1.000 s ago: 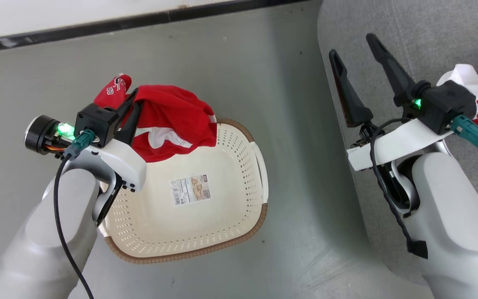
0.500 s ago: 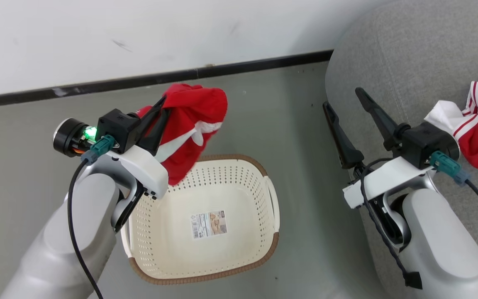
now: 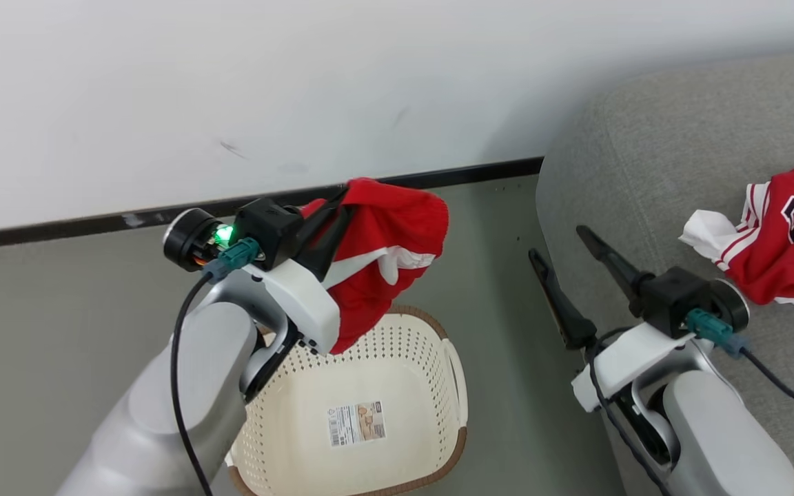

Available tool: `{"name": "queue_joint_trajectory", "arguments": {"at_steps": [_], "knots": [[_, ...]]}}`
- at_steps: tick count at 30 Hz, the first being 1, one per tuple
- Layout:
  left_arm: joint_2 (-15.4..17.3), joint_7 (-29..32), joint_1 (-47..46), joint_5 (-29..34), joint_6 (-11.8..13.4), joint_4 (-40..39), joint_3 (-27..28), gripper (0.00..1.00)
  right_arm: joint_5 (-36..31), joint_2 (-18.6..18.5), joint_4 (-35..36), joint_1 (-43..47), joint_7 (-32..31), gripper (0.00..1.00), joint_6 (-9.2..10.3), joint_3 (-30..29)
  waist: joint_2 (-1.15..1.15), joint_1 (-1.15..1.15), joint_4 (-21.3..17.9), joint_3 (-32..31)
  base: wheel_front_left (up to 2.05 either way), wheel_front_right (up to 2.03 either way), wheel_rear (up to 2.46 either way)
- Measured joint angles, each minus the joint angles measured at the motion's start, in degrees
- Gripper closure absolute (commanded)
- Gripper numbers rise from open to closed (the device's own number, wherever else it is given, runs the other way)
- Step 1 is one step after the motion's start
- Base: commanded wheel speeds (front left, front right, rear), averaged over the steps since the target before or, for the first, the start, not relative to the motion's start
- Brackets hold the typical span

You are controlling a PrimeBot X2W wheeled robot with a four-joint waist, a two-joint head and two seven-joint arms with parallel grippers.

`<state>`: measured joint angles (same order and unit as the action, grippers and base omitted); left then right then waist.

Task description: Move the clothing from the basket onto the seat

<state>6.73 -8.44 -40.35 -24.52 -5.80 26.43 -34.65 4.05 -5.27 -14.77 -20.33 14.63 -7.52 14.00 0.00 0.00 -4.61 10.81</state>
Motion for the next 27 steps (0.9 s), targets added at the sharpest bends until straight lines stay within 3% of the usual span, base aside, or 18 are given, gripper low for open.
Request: {"name": "queue_joint_trajectory", "arguments": {"at_steps": [18, 27], "knots": [[-1.6, 2.7, 2.1, -1.7, -0.7, -5.3, -3.4, 1.0, 0.4, -4.4, -4.8, 2.4, 0.0, 0.0, -0.01, 11.4, 0.0, 0.0, -1.9, -7.5, 0.0, 0.0, 0.0], [-2.2, 4.6, 3.5, -2.3, -0.7, -7.8, -4.8, 1.0, 3.1, -5.0, -8.4, -0.3, 0.0, 0.0, -0.01, 16.8, 0.0, 0.0, -0.7, -9.0, 0.0, 0.0, 0.0]]}}
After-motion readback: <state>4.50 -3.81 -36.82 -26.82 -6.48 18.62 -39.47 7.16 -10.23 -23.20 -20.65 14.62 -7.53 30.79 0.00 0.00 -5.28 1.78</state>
